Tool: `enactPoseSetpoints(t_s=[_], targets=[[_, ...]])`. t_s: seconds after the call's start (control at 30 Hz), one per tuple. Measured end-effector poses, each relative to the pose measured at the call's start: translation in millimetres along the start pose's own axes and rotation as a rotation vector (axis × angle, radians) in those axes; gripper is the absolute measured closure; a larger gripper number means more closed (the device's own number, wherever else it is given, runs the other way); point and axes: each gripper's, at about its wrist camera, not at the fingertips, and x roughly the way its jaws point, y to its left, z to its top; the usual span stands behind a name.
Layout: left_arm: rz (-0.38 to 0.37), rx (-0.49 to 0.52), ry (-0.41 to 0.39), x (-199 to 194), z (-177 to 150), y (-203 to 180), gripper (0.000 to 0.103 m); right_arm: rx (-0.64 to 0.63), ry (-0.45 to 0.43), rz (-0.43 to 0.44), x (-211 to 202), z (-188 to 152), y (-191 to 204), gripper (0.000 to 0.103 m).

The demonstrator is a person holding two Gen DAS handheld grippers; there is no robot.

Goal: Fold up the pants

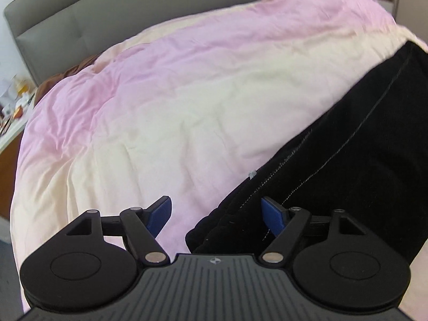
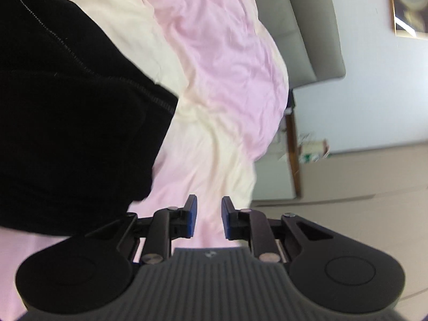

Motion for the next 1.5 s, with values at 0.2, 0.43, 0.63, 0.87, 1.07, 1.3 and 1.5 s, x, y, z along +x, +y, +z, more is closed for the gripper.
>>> enactPoseSetpoints(t_s=[0.2,0.43,0.63,0.87,1.07,1.3,1.5], targets=[[0.225,-0.196,-0.014,-9.7,7.2,42.5,0.015,0.198,0.008,0.096,-11.9,-32.6,13.5,0.09],[0.101,-0.494,-0.037,-51.3,-45.0,39.4,0.015,0.668,-0.013,0.31,-31.0,-38.4,4.4,0.065],[-0.076,-0.819,-0.088,-83.5,-113.4,-18.6,0.012,1.023,0.033,0.522,-48.2,-54.0,32.4,0.054],[-0.197,-1.117,-0.106,-49.5,-149.6,-62.5,0.011,1.373,0.041,0.748,-63.3,-81.8,64.8,0.036],[-0.272,-1.279,-0.138,-0.8,-147.8,-75.1,0.011,1.673,0.053,0.794,-50.6,-104.0,74.5,0.033],[-0.329,-1.48,-0.26,23.4,-159.1,-56.3,0.006,1.877,-0.023,0.82,-19.0,-111.5,65.8,0.033],[-0.374,-1.639,-0.308,38.5,-170.5,-44.1,0.004,1.995,-0.065,0.848,10.9,-90.5,57.9,0.019]])
